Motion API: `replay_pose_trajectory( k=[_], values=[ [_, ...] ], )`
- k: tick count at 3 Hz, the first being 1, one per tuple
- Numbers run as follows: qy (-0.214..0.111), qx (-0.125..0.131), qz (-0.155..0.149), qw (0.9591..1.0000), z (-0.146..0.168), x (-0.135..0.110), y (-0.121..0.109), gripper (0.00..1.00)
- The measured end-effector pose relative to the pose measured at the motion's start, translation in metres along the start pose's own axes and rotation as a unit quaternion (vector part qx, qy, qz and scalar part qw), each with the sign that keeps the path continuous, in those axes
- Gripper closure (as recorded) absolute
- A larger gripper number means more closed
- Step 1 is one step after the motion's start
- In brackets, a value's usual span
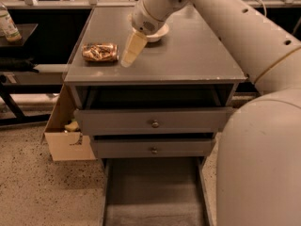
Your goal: Place orange can into bottom drawer
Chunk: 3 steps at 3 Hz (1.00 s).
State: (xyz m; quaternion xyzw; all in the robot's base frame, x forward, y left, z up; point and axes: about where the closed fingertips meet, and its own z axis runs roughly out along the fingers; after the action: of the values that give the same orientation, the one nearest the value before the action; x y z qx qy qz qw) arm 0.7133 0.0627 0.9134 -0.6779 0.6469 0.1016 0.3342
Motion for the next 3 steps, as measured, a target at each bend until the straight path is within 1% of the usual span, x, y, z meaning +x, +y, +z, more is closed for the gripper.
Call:
replay_pose_trajectory(
  k=[1,2,3],
  values=[
    [-0.025,-0.011,0.012,0.9996,0.026,-0.016,-0.01,0.0],
    [-0.039,-0.025,0.023,0.9987,0.048,-0.026,-0.017,0.0],
    [-0.042,-0.053,0.034,0.9971,0.08,-0.032,-0.022,0.0]
  ],
)
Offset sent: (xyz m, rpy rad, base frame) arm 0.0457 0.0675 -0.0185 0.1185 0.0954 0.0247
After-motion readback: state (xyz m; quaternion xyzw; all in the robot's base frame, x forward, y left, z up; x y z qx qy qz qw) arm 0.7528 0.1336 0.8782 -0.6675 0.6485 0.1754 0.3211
